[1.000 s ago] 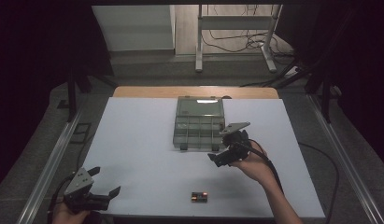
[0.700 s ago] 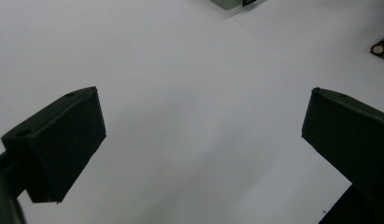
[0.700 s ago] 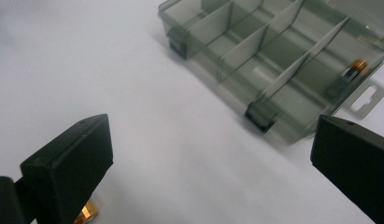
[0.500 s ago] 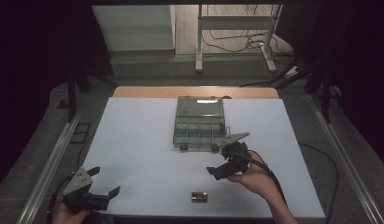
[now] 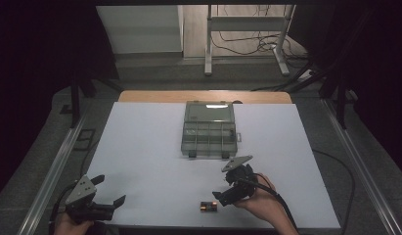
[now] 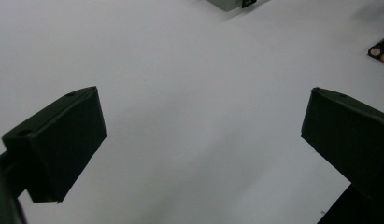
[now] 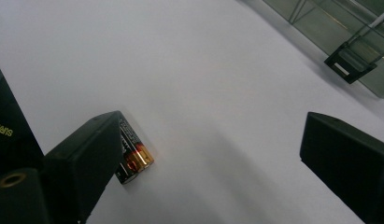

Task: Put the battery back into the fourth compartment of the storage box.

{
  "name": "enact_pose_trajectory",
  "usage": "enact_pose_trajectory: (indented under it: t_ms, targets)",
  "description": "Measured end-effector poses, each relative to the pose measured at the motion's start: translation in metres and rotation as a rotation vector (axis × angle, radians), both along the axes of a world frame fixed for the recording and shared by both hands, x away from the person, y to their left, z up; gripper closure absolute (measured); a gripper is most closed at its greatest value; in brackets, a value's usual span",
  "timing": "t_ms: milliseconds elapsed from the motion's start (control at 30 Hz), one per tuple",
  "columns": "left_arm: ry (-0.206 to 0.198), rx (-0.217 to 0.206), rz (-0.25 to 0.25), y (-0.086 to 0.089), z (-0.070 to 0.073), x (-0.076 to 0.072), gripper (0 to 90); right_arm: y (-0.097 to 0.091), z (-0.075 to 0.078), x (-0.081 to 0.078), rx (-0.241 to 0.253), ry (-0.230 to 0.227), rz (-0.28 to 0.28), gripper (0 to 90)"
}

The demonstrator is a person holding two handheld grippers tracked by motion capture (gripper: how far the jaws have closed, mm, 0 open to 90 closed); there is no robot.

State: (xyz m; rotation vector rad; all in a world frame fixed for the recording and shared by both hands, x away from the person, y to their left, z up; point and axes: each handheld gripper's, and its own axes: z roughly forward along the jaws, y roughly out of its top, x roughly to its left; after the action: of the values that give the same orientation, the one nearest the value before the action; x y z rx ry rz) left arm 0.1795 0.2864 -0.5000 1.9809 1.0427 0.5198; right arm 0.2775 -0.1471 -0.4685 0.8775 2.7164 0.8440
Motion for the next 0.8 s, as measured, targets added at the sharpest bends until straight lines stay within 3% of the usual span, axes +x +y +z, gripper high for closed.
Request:
enact_pose_trajectory:
  t_ms: [200, 467, 500, 567, 800]
  targets:
    - [0.0, 0.003, -0.002, 0.0, 0.0, 0.0, 0.7, 0.008, -0.002, -0.004, -0.011, 0.002, 0.039, 16.9]
    - [-0.002, 0.004, -0.005, -0.001, 0.0, 0.0, 0.7, 0.027, -0.007, -0.016, -0.067, 0.022, 0.133, 35.7]
    - [-0.001, 0.002, -0.006, -0.001, 0.0, 0.0, 0.8, 0.03, -0.009, -0.016, -0.077, 0.034, 0.154, 44.3]
    - [-0.001, -0.001, -0.007, 0.0, 0.0, 0.0, 0.9, 0.033, -0.012, -0.016, -0.087, 0.053, 0.184, 50.1]
    - [-0.004, -0.002, -0.012, 0.0, 0.0, -0.001, 0.9, 0.04, -0.02, -0.014, -0.083, 0.094, 0.213, 61.9]
